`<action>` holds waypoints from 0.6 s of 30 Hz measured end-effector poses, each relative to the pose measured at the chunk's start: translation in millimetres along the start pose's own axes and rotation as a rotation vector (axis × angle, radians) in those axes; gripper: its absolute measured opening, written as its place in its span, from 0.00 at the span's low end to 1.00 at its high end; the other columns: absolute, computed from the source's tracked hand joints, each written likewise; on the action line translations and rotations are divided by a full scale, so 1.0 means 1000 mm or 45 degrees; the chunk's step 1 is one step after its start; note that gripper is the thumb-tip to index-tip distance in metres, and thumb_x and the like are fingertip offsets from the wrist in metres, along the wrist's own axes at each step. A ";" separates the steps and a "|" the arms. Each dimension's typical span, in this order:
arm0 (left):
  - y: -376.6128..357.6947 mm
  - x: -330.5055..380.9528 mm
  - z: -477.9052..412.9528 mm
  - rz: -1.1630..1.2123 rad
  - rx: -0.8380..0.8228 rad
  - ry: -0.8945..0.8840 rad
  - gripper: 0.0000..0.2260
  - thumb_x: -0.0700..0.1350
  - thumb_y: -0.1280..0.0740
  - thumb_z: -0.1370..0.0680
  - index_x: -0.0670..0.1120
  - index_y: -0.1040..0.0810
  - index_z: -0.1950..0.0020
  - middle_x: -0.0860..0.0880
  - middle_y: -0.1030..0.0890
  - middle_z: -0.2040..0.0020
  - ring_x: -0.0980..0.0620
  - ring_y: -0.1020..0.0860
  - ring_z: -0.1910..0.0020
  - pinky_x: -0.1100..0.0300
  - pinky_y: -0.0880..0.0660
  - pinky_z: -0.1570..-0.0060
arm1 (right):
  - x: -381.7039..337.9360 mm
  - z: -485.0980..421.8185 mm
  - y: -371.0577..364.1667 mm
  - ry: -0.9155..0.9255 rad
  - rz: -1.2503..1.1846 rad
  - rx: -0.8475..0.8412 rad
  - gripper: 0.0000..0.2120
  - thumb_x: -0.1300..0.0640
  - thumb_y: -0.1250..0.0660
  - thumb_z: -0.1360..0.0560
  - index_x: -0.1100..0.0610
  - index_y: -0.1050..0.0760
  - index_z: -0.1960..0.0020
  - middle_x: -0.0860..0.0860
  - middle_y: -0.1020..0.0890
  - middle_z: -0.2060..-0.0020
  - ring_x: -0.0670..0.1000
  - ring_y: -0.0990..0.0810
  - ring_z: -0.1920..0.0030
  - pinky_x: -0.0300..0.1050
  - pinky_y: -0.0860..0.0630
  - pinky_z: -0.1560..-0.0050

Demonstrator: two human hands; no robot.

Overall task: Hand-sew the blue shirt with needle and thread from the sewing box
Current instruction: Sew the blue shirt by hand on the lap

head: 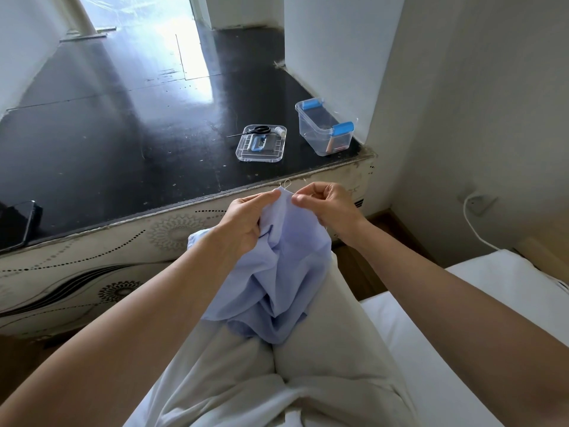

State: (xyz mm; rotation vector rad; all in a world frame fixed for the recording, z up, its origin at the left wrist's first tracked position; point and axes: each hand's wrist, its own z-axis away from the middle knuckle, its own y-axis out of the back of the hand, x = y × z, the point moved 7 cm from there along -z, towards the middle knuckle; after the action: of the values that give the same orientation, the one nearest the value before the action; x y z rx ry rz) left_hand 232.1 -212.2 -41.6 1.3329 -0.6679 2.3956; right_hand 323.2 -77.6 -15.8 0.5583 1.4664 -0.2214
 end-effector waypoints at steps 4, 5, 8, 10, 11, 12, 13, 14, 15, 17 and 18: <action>0.000 -0.002 -0.006 -0.046 -0.037 0.021 0.13 0.46 0.26 0.26 0.37 0.20 0.49 0.37 0.21 0.51 0.42 0.22 0.53 0.51 0.24 0.50 | -0.003 -0.001 -0.006 0.109 0.083 0.071 0.06 0.53 0.26 0.28 0.55 0.19 0.56 0.51 0.17 0.63 0.42 0.21 0.65 0.35 0.23 0.63; 0.001 -0.002 -0.007 -0.060 -0.041 0.021 0.15 0.47 0.26 0.26 0.37 0.19 0.47 0.37 0.20 0.50 0.41 0.22 0.52 0.50 0.24 0.49 | -0.004 -0.002 -0.007 0.132 0.090 0.089 0.06 0.53 0.26 0.28 0.55 0.19 0.57 0.51 0.17 0.63 0.44 0.21 0.64 0.35 0.22 0.63; 0.003 -0.003 -0.012 -0.107 -0.073 0.032 0.14 0.49 0.28 0.24 0.38 0.19 0.47 0.37 0.21 0.48 0.41 0.22 0.49 0.48 0.25 0.42 | -0.007 -0.005 -0.009 0.176 0.145 0.118 0.05 0.54 0.26 0.27 0.55 0.19 0.57 0.53 0.17 0.64 0.48 0.21 0.64 0.34 0.23 0.64; 0.005 -0.003 -0.016 -0.128 -0.090 0.030 0.13 0.49 0.30 0.23 0.38 0.20 0.48 0.38 0.22 0.48 0.42 0.23 0.49 0.48 0.26 0.42 | -0.007 -0.006 -0.009 0.182 0.164 0.108 0.05 0.55 0.26 0.27 0.56 0.19 0.58 0.55 0.17 0.64 0.49 0.22 0.64 0.34 0.24 0.63; 0.005 -0.003 -0.017 -0.129 -0.089 0.026 0.14 0.49 0.29 0.23 0.38 0.20 0.48 0.38 0.22 0.48 0.42 0.23 0.49 0.49 0.26 0.43 | -0.006 -0.006 -0.009 0.180 0.162 0.087 0.05 0.55 0.27 0.27 0.56 0.19 0.57 0.57 0.17 0.63 0.50 0.21 0.63 0.35 0.23 0.63; 0.006 -0.004 -0.018 -0.115 -0.086 0.029 0.14 0.49 0.29 0.24 0.38 0.19 0.47 0.38 0.22 0.48 0.42 0.23 0.50 0.50 0.26 0.44 | -0.005 -0.006 -0.009 0.179 0.159 0.055 0.05 0.55 0.27 0.26 0.56 0.18 0.57 0.60 0.17 0.62 0.52 0.21 0.63 0.37 0.23 0.62; 0.006 -0.005 -0.018 -0.105 -0.080 0.029 0.15 0.49 0.28 0.24 0.38 0.19 0.47 0.38 0.22 0.48 0.43 0.22 0.50 0.51 0.25 0.46 | -0.005 -0.005 -0.011 0.183 0.157 0.015 0.05 0.55 0.27 0.26 0.57 0.18 0.57 0.62 0.17 0.61 0.54 0.22 0.62 0.37 0.23 0.62; 0.005 -0.007 -0.020 -0.088 -0.084 0.037 0.15 0.49 0.28 0.25 0.38 0.19 0.47 0.38 0.21 0.49 0.43 0.22 0.50 0.52 0.25 0.47 | -0.005 -0.004 -0.012 0.186 0.157 -0.026 0.06 0.55 0.27 0.26 0.58 0.18 0.56 0.63 0.18 0.61 0.54 0.22 0.63 0.36 0.23 0.63; 0.005 -0.008 -0.020 -0.074 -0.078 0.040 0.15 0.49 0.27 0.25 0.38 0.19 0.47 0.38 0.21 0.49 0.44 0.22 0.51 0.52 0.25 0.48 | -0.005 -0.002 -0.013 0.179 0.149 -0.062 0.06 0.55 0.28 0.26 0.58 0.18 0.57 0.63 0.18 0.62 0.53 0.23 0.64 0.35 0.24 0.64; 0.006 -0.009 -0.022 -0.056 -0.075 0.051 0.16 0.49 0.27 0.25 0.37 0.20 0.47 0.38 0.21 0.49 0.44 0.22 0.51 0.52 0.25 0.47 | -0.004 0.001 -0.014 0.142 0.128 -0.125 0.06 0.56 0.28 0.25 0.58 0.19 0.59 0.59 0.21 0.67 0.46 0.26 0.69 0.31 0.28 0.69; 0.005 -0.010 -0.024 -0.055 -0.090 0.057 0.16 0.49 0.29 0.24 0.36 0.21 0.48 0.37 0.22 0.49 0.44 0.22 0.52 0.53 0.25 0.46 | -0.003 0.002 -0.015 0.122 0.123 -0.167 0.07 0.56 0.28 0.25 0.58 0.20 0.60 0.55 0.22 0.69 0.43 0.26 0.70 0.30 0.29 0.70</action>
State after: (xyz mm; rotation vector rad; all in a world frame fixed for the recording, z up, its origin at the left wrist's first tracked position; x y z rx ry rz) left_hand 218.1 -204.0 -62.7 1.2491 -0.6976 2.3380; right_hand 317.8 -92.7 -15.9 0.5374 1.5300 -0.0222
